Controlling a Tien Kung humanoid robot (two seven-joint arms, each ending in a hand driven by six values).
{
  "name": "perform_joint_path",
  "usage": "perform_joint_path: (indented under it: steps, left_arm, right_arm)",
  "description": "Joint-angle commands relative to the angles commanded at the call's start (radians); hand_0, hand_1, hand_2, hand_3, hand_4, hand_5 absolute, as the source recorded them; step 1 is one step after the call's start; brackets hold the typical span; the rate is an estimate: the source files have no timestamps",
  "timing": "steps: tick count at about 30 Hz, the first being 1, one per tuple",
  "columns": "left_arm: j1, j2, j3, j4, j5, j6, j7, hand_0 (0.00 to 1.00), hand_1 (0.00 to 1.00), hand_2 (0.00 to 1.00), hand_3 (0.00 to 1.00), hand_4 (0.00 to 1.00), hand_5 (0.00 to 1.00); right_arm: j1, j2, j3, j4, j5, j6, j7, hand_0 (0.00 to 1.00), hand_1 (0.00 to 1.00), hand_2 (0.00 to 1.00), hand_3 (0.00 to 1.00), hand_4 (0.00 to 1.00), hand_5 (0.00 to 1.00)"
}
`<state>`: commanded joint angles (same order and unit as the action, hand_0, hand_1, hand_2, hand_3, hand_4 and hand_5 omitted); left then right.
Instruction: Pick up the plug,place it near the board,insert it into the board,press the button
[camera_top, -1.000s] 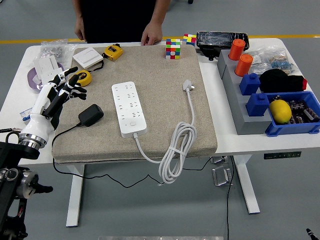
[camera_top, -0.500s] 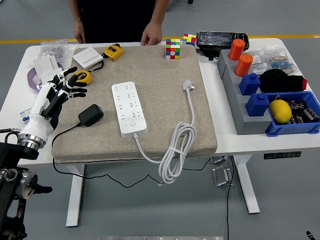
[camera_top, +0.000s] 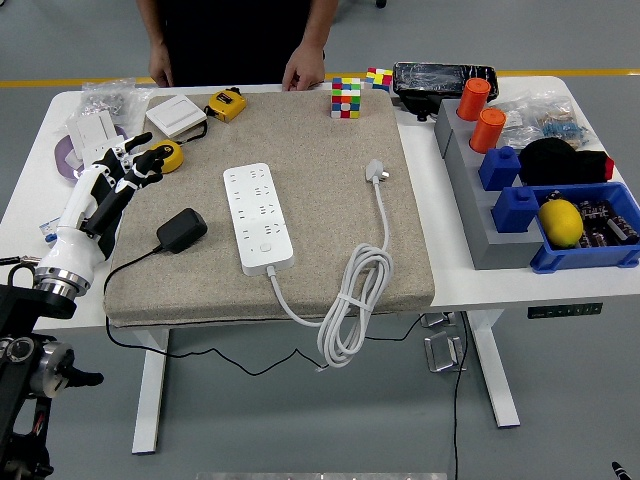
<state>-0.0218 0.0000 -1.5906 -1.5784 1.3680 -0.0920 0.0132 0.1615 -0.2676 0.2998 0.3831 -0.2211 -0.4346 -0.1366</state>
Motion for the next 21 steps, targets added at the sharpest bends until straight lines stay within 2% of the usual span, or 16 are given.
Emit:
perform_joint_path:
  steps: [16, 17, 21]
  left_arm:
    - [-0.002, 0.000, 0.002, 0.003, -0.004, 0.001, 0.002, 0.863, 0.832, 0.798, 0.823, 0.970, 0.656]
    - [-0.002, 0.000, 0.002, 0.003, -0.005, 0.002, 0.002, 0.833, 0.800, 0.778, 0.810, 0.968, 0.656]
    - [-0.001, 0.000, 0.003, 0.003, -0.005, 0.002, 0.003, 0.833, 0.800, 0.778, 0.810, 0.968, 0.656]
  right_arm:
    - [0.001, -0.001, 0.002, -0.001, 0.003, -0.001, 0.000, 0.839, 0.765, 0.756, 0.785, 0.998, 0.998]
    - [0.001, 0.000, 0.002, -0.001, 0.003, -0.001, 0.000, 0.840, 0.765, 0.756, 0.784, 0.998, 0.998]
    - [0.000, -0.001, -0.001, 0.000, 0.004, -0.001, 0.000, 0.840, 0.765, 0.756, 0.784, 0.998, 0.998]
